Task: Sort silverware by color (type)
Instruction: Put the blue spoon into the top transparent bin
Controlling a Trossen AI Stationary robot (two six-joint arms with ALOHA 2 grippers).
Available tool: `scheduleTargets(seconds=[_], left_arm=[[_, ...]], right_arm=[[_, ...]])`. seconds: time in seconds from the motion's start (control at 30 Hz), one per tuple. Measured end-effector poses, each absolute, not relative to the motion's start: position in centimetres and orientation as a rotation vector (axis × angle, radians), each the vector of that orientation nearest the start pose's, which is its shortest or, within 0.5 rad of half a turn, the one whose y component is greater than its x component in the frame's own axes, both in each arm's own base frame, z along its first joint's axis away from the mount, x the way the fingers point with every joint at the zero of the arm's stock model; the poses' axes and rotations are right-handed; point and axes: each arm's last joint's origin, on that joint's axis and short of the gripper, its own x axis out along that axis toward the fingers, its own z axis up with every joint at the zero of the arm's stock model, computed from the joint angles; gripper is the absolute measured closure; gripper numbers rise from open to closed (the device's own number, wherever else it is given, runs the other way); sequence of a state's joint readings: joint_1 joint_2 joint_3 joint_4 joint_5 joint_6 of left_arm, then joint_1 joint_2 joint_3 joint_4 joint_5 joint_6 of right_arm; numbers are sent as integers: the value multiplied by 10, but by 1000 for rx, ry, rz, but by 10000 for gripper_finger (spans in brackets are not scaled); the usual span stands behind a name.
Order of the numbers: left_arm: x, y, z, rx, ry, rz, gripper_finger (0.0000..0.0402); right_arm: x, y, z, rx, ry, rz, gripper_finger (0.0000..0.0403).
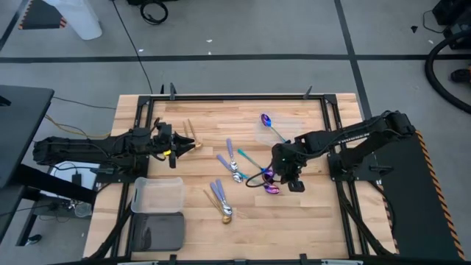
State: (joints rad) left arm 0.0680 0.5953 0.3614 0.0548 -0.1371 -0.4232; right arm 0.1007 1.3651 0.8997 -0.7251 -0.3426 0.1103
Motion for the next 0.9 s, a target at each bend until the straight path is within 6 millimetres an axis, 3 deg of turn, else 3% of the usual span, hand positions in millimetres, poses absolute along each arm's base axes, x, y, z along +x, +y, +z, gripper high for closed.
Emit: scheduleTargets(seconds=[0.37,0.9], left_arm=[[148,14,236,-416,131,239,272],[148,14,236,-416,132,239,272]], right_arm=[[248,21,227,379,1194,159,380],[266,-19,263,313,992,-153,380]])
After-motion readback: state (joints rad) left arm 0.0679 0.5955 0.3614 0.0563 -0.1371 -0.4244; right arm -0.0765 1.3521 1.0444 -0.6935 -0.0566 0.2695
